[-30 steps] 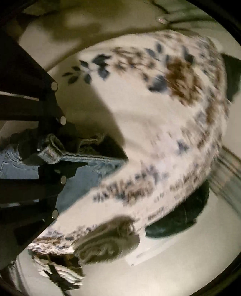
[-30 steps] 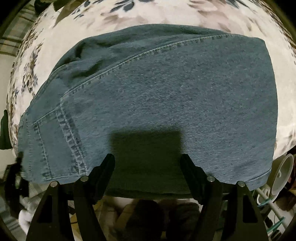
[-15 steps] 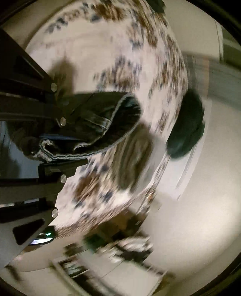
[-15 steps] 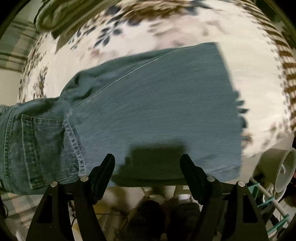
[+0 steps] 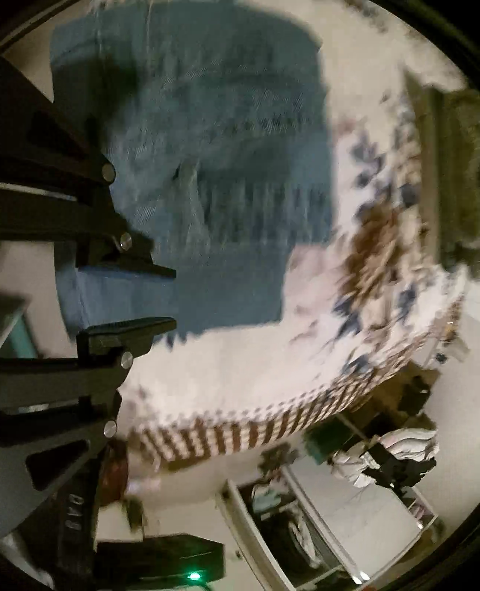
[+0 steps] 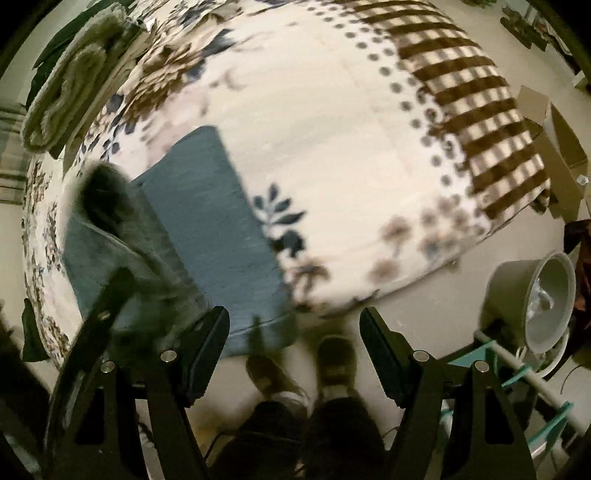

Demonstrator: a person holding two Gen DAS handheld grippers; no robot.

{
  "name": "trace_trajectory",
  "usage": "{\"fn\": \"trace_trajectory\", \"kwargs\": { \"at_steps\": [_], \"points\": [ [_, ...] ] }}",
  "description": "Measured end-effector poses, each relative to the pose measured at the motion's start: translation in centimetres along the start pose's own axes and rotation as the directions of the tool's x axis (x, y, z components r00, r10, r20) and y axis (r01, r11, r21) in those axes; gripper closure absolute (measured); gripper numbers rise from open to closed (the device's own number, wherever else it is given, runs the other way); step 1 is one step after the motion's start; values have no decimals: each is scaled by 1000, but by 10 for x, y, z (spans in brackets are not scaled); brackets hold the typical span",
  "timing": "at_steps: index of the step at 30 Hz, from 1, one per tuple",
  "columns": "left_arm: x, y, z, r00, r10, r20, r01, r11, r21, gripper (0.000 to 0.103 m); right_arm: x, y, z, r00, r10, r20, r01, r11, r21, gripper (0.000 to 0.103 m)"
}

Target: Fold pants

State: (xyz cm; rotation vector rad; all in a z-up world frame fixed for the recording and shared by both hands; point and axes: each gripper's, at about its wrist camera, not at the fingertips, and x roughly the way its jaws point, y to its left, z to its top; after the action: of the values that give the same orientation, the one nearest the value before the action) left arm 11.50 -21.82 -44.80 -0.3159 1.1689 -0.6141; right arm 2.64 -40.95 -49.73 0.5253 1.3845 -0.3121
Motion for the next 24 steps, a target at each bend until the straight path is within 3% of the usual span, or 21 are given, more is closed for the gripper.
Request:
{"fn": "trace_trajectory", "kwargs": {
  "at_steps": [1, 3, 4, 5, 9, 13, 16, 18, 21, 23, 24],
  "points": [
    [-1, -7, 1, 999, 33, -3, -33, 999, 19, 76, -1, -1, 2, 1000, 10, 2, -10, 1000, -7, 28],
    [-14, -16, 3, 999, 45, 22, -46, 997, 57, 45, -8, -6, 4, 999, 32, 15, -31, 999, -23, 28],
    [-21, -19, 2, 998, 54, 33, -56, 997, 61, 14, -8, -2, 9, 999, 42, 21, -41, 999, -29, 28],
    [-31, -17, 4, 996, 70, 47, -72, 996, 53, 2, -9, -1, 12, 998, 66, 23, -65, 997, -34, 28],
    [-65, 11, 12, 979, 180, 93, -180, 984, -3, 2, 2, 26, 28, 985, 171, -4, -171, 982, -83, 28],
    [-92, 59, 14, 924, 367, 111, -361, 930, -69, 2, 23, 76, 42, 970, 240, -35, -242, 953, -183, 28],
    [-89, 95, 12, 880, 472, 55, -466, 880, -92, 2, 52, 114, 54, 963, 261, -64, -269, 931, -245, 27],
    [-83, 112, 11, 858, 513, 19, -508, 854, -107, 2, 73, 132, 60, 962, 257, -94, -273, 927, -257, 27],
    [-69, 138, 7, 858, 511, -62, -514, 844, -154, 2, 103, 147, 64, 952, 274, -132, -299, 924, -239, 27],
    [-64, 151, 3, 850, 516, -103, -526, 831, -179, 2, 109, 152, 60, 958, 271, -89, -285, 926, -249, 27],
    [-62, 154, 2, 843, 525, -114, -537, 824, -181, 2, 111, 153, 58, 960, 271, -72, -281, 925, -256, 34]
  ]
}}
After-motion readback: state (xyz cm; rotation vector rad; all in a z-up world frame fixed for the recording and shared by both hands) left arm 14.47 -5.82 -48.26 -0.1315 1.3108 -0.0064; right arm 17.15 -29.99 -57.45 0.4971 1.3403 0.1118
